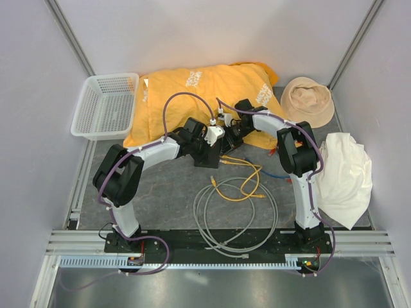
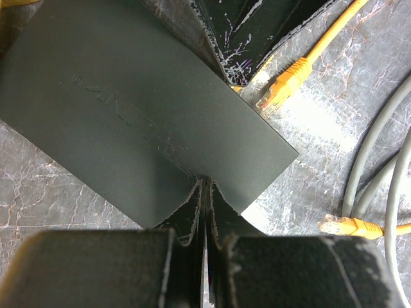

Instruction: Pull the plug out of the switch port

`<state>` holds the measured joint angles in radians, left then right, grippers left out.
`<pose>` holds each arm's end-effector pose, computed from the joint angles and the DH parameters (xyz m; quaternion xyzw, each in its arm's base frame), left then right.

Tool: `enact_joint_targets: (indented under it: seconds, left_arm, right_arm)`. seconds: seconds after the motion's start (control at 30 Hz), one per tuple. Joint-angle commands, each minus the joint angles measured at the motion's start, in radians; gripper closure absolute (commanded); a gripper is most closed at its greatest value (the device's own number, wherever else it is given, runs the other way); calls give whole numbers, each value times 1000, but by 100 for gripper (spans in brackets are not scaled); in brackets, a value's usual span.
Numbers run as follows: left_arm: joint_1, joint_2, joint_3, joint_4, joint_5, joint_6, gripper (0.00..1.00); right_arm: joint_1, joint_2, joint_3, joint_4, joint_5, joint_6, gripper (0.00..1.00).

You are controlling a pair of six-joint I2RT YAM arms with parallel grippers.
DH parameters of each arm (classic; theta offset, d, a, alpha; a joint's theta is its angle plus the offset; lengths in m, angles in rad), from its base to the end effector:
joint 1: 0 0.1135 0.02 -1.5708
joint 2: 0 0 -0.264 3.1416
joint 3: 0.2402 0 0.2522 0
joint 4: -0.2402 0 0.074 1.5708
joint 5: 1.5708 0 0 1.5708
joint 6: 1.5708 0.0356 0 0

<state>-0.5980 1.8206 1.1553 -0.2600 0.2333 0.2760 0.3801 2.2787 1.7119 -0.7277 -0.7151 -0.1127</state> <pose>0.3097 -0.2210 0.1785 0.4321 0.8378 -0.1595 0.2933 0.4167 0.1916 0.1361 -0.2730 0.8881 0.3607 0.0816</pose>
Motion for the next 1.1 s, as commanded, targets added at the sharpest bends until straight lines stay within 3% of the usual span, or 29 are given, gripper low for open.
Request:
enact_joint_targets:
  seconds: [0.0, 0.57, 0.9, 1.07]
  left_arm:
    - [-5, 26, -28, -39, -42, 28, 98]
    - [-6, 28, -31, -41, -38, 29, 98]
    - [-11, 26, -37, -47, -40, 34, 99]
    - [-14, 28, -35, -50, -40, 35, 98]
  right_arm:
    - [16, 61, -93, 8, 264, -28, 87]
    - [8, 19, -232, 50, 298, 8, 94]
    - [-38, 70, -49, 42, 348, 2, 96]
    - [-44, 10, -204, 40, 336, -24, 97]
